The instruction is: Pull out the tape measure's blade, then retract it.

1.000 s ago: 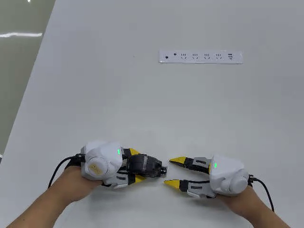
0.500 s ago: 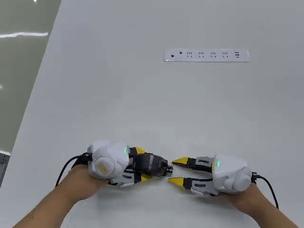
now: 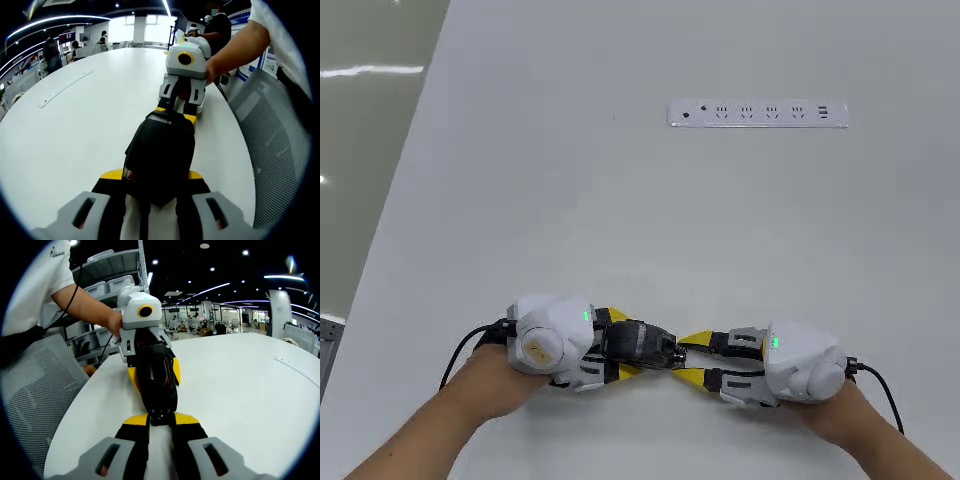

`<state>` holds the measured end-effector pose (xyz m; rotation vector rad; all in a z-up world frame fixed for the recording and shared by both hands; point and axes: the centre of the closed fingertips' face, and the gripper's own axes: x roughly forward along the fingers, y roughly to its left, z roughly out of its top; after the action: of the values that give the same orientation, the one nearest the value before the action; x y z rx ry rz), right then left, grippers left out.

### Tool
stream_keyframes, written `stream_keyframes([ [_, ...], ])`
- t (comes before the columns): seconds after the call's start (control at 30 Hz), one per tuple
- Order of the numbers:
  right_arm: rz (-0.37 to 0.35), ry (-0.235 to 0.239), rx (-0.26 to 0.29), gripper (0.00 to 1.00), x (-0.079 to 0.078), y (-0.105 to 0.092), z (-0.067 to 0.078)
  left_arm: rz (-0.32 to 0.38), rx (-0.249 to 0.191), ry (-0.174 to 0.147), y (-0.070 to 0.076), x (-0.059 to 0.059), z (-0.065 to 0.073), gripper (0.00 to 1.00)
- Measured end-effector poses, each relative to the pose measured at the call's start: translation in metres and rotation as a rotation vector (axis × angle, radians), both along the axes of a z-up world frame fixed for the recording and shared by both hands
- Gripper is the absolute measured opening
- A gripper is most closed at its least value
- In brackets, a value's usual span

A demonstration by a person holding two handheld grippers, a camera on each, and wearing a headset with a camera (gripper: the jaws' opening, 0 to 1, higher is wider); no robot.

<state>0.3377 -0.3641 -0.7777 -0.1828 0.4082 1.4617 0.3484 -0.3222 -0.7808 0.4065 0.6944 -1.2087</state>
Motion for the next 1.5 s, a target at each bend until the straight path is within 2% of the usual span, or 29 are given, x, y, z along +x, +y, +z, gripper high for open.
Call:
stream_keyframes([
  [0.97,0.012,-0.023,0.008,0.14,0.0000,-0.0007,-0.0007,0.001,0.003,-0.001,-0.0001,0.0001,-0.0001,0.35],
  [1.5,0.009,-0.003,0.014,0.12,0.0003,-0.0009,-0.0003,-0.005,0.003,-0.004,0.0004,0.0002,-0.0007,0.34],
])
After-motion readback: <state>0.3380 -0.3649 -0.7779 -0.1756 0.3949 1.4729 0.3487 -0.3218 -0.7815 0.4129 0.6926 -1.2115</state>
